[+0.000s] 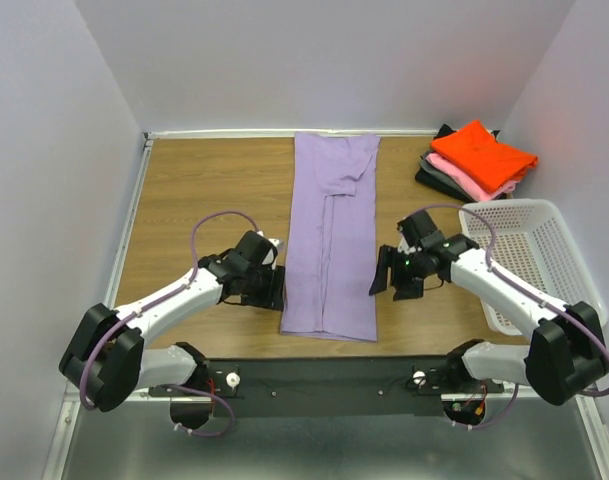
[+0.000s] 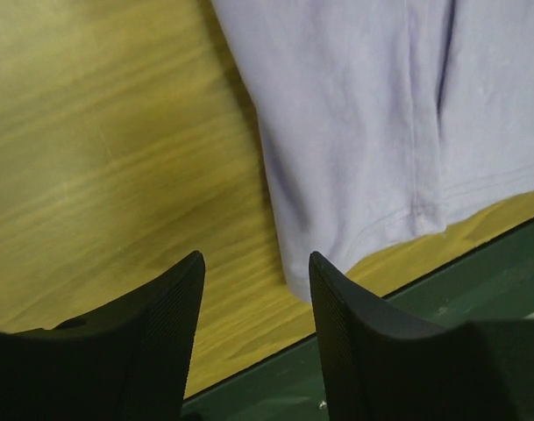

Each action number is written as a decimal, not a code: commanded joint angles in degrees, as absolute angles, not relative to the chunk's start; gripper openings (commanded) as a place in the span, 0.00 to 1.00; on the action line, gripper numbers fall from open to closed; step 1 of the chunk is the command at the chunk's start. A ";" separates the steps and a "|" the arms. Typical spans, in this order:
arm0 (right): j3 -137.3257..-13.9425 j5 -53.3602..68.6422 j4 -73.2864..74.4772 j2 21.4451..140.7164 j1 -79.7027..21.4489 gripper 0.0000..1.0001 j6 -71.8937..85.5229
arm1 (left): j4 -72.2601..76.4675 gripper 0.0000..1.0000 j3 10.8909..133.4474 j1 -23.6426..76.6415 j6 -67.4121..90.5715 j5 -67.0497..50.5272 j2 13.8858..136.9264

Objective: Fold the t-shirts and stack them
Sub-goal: Fold the tshirt

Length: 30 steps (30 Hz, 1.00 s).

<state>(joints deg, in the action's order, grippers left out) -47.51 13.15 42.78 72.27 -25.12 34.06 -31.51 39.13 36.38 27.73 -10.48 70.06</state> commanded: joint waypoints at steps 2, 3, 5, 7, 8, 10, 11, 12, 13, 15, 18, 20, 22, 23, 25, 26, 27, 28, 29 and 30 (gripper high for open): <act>-39.82 14.59 43.51 69.00 -31.55 0.70 43.67 | -31.38 0.57 35.42 36.12 27.86 -16.34 69.17; -39.29 14.59 43.51 67.86 -32.25 0.68 45.07 | -31.29 0.56 34.72 36.12 27.43 -17.39 69.69; -38.33 14.59 43.33 67.33 -32.96 0.67 45.88 | -31.11 0.56 34.28 36.12 27.42 -17.67 69.79; -37.71 14.68 42.81 68.02 -33.66 0.66 45.97 | -30.76 0.56 34.19 36.12 27.68 -18.02 68.83; -37.36 15.03 42.37 68.46 -33.84 0.66 45.97 | -30.59 0.56 34.10 36.12 27.95 -18.02 68.47; -36.13 15.99 40.44 69.69 -34.28 0.65 46.05 | -30.24 0.56 33.58 36.12 28.30 -18.19 67.94; -35.95 16.61 39.73 70.22 -34.63 0.64 46.14 | -30.15 0.56 33.40 36.12 28.39 -18.28 67.94; -35.77 16.52 39.12 71.27 -35.32 0.62 46.23 | -30.06 0.56 33.05 36.12 28.30 -18.72 68.11; -35.60 16.35 38.94 71.98 -35.59 0.62 46.32 | -29.97 0.56 32.96 36.12 28.30 -18.98 68.12; -35.33 16.17 38.24 73.55 -36.82 0.60 46.58 | -30.06 0.56 33.13 36.12 28.30 -19.25 68.12; -34.98 16.35 36.40 74.97 -38.40 0.59 47.55 | -30.85 0.56 33.40 36.12 27.86 -18.72 67.85; -34.81 15.48 35.69 76.37 -39.02 0.58 47.64 | -30.94 0.56 33.40 36.12 27.86 -18.72 67.41; -34.63 15.29 35.16 77.34 -39.37 0.54 47.81 | -31.29 0.56 33.40 36.12 27.86 -18.46 67.06; -34.45 15.47 34.98 77.95 -39.55 0.52 47.99 | -31.46 0.56 33.49 36.12 27.86 -18.46 66.89; -34.10 15.29 34.63 79.10 -40.25 0.45 48.78 | -31.90 0.56 33.49 36.12 27.77 -18.37 66.97; -33.67 15.38 34.63 79.36 -40.34 0.42 49.04 | -31.99 0.56 33.31 36.12 27.77 -18.89 67.06; -33.40 15.47 34.63 79.89 -40.34 0.34 49.65 | -31.99 0.55 33.14 36.12 27.77 -19.24 67.23; -33.22 15.56 34.72 79.98 -40.34 0.29 49.92 | -32.17 0.55 32.96 36.12 27.77 -19.51 67.32; -32.79 15.82 34.72 80.07 -40.43 0.21 50.18 | -32.08 0.55 32.70 36.12 27.86 -20.03 67.32; -32.78 15.82 34.72 80.16 -40.43 0.19 50.27 | -31.99 0.55 32.61 36.12 27.95 -20.13 67.24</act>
<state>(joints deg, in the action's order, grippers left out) -34.79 16.47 35.57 78.78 -39.81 48.88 -31.14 33.45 36.38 27.92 -17.72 68.05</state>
